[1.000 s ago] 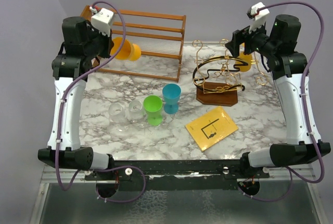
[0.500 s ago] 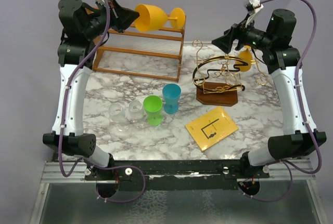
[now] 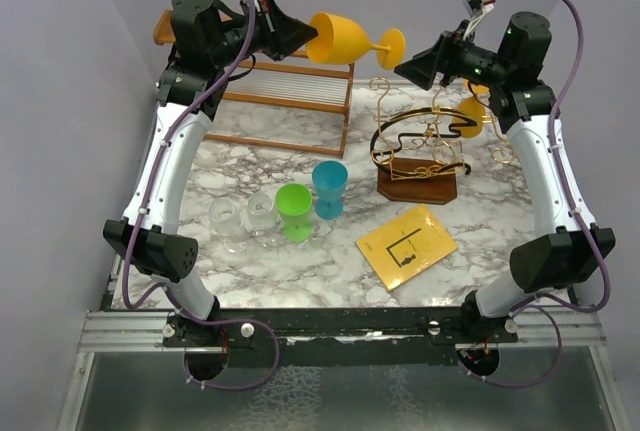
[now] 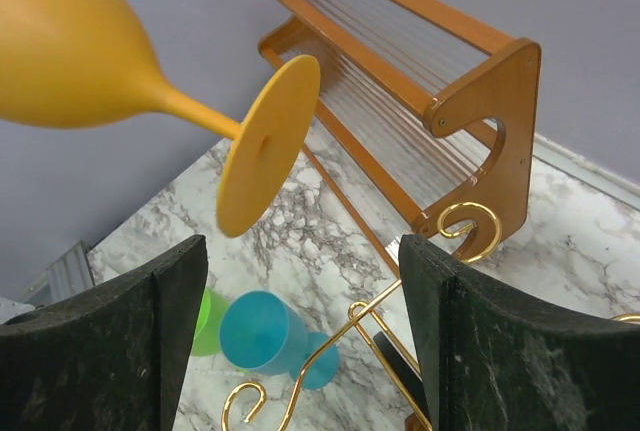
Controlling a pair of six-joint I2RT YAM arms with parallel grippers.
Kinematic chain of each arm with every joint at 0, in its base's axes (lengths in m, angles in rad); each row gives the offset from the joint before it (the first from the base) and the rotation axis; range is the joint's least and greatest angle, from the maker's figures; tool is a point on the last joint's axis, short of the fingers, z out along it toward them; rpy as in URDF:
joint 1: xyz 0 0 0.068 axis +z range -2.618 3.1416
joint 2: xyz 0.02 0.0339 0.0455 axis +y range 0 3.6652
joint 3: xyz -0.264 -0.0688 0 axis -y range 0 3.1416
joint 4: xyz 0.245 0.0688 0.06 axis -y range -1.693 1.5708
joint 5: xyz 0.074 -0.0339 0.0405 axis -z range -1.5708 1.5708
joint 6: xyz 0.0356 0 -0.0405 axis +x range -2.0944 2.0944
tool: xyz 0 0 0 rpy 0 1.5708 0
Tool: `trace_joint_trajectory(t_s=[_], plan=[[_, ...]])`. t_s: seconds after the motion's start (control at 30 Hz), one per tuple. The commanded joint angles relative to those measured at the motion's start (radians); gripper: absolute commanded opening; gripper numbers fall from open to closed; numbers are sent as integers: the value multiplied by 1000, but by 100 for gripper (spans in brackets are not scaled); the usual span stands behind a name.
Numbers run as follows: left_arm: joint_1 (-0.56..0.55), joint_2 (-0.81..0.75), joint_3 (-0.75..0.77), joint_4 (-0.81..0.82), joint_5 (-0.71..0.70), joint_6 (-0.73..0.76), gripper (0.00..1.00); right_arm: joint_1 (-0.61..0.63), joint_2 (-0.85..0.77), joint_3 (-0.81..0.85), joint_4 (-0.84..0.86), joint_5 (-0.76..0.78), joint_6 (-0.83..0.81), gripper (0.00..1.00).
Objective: Place the wine glass upside down on the wine glass rack
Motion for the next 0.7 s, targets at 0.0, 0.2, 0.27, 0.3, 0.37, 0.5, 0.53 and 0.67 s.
trace_joint_trajectory(t_s=[0.0, 0.2, 0.27, 0.3, 0.37, 0.5, 0.53, 0.67], plan=[[-28, 9, 42, 39, -9, 9, 0, 16, 22, 14, 47, 18, 36, 76], [-52, 11, 44, 19, -24, 38, 0, 20, 35, 22, 54, 28, 61, 70], [-60, 11, 44, 9, -32, 54, 0, 22, 36, 22, 52, 33, 65, 67], [-63, 11, 44, 4, -36, 61, 0, 22, 37, 21, 48, 36, 65, 63], [-70, 11, 46, -4, -46, 71, 0, 22, 37, 21, 41, 44, 63, 54], [-81, 11, 52, -19, -62, 93, 0, 22, 33, 18, 33, 60, 60, 32], [-85, 11, 54, -23, -66, 101, 0, 22, 33, 17, 33, 61, 61, 29], [-98, 11, 52, -33, -78, 126, 0, 22, 35, 22, 22, 86, 60, 15]])
